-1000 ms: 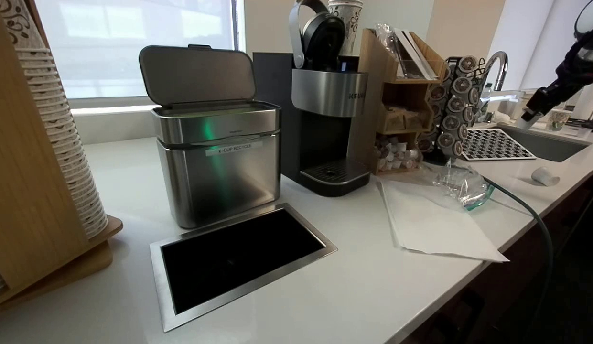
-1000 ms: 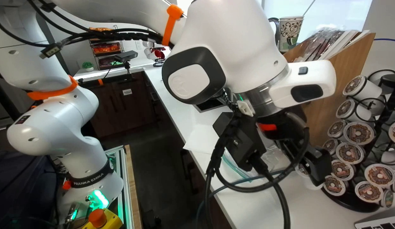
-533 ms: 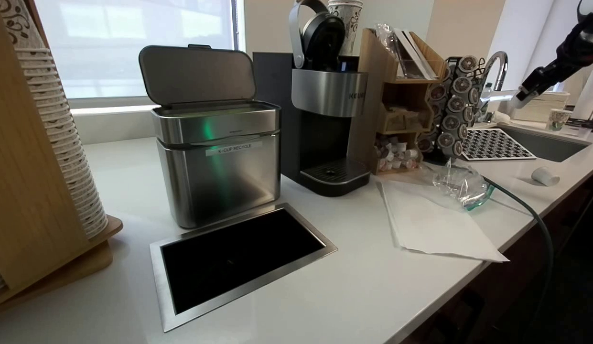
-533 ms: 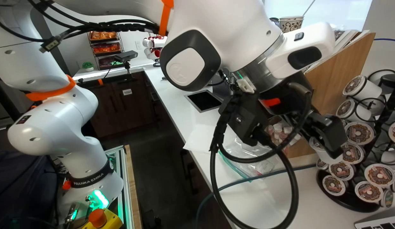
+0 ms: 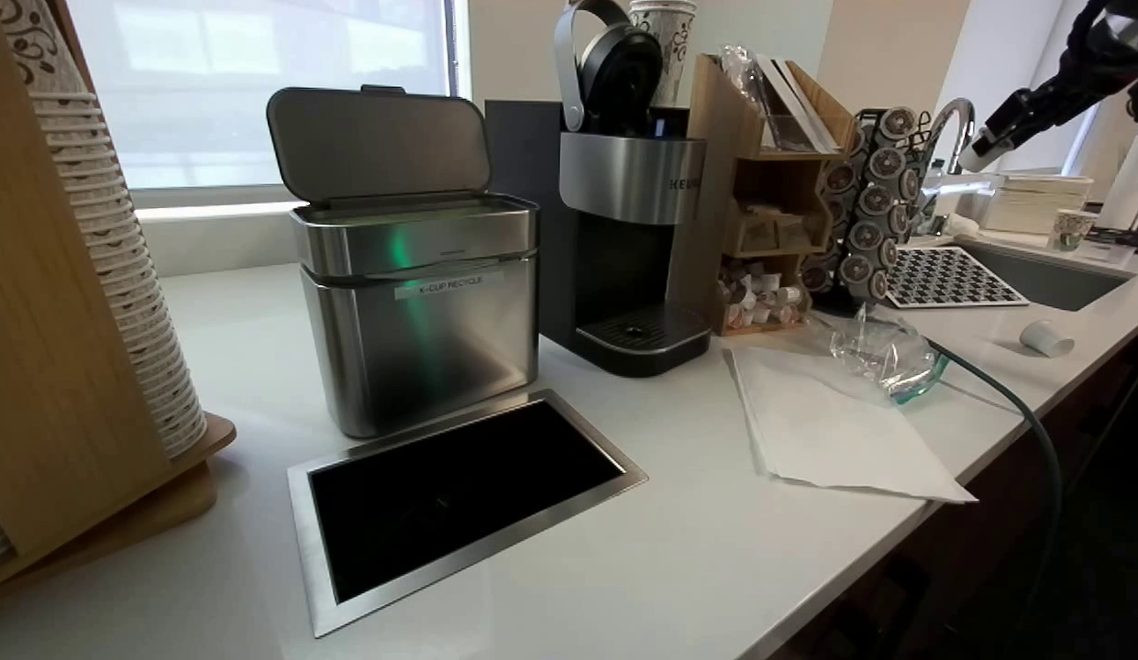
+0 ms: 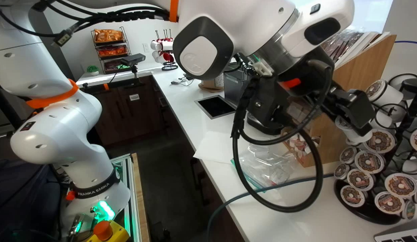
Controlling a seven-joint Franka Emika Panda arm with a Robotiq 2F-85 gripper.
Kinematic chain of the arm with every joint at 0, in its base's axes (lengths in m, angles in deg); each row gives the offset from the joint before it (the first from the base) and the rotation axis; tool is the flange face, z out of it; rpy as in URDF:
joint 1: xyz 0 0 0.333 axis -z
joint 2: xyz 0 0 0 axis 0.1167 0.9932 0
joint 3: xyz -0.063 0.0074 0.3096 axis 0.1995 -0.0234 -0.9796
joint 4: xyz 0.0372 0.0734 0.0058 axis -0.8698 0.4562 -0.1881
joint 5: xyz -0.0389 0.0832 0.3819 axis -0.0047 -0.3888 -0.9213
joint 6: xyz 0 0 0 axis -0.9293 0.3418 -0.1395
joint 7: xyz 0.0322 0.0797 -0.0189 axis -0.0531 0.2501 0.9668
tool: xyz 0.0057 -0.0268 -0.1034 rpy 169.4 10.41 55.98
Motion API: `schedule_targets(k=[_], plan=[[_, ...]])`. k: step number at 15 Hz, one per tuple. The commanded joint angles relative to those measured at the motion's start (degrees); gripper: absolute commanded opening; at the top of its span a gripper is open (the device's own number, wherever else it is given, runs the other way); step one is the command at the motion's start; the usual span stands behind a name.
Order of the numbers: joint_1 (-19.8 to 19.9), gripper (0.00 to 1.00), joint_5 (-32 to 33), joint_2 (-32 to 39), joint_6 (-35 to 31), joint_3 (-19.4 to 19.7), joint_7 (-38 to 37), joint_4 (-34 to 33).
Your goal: Turn the rotating rack to the right, then put the coffee pod on the rack
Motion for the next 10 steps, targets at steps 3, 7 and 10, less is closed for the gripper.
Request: schedule_targets(k=[3,7,10], plan=[[-2.82,0.29,-8.12,0.44,-0.4,1.86,5.95,-2.56],[-4.17,0.29,-13.25,1.25,0.3,2.83,10.45,-4.4],[-4.89,0.29,-16.31,2.14,0.78,3.41,13.32,-5.7]])
